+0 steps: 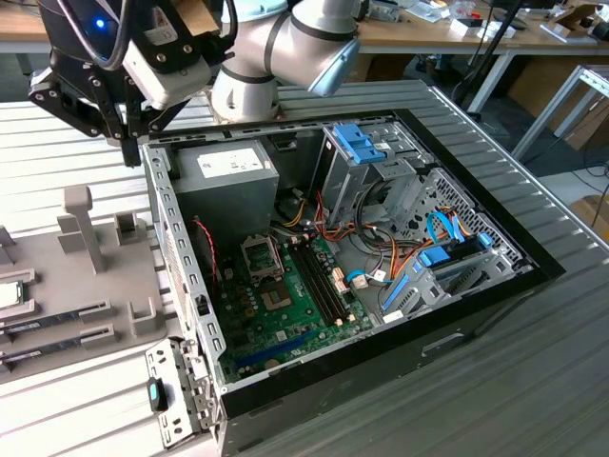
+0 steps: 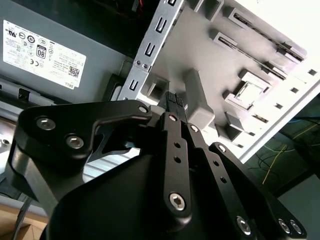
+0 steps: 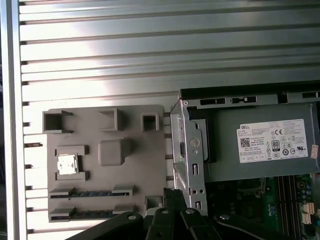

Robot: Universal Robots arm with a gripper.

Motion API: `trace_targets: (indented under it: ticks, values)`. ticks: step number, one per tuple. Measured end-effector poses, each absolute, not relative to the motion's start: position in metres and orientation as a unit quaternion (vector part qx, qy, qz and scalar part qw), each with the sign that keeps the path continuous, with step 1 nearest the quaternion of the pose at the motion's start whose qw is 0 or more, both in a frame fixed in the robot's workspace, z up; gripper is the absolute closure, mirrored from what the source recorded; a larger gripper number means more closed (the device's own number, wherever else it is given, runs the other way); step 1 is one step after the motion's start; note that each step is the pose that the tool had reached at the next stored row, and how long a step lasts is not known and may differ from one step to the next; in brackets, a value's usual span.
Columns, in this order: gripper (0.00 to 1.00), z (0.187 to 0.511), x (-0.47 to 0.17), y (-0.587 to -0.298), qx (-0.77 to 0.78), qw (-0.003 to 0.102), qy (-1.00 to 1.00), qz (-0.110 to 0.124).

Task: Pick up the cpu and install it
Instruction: 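Reach for the cpu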

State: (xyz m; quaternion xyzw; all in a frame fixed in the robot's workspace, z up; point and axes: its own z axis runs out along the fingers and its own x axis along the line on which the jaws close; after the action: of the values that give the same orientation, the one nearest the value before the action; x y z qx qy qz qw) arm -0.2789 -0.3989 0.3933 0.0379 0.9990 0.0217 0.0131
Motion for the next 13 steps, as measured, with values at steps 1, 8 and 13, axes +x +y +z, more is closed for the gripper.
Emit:
trace_targets:
  ticks: [1,8,13]
  values:
    - [0.89,0.393,-0.28,-0.399,0.038,0.013,0.999,0.022]
    - [0.89,0.393,-0.289,-0.399,0.038,0.013,0.999,0.022]
    - [0.89,0.393,-0.296,-0.399,0.038,0.013,0.999,0.022]
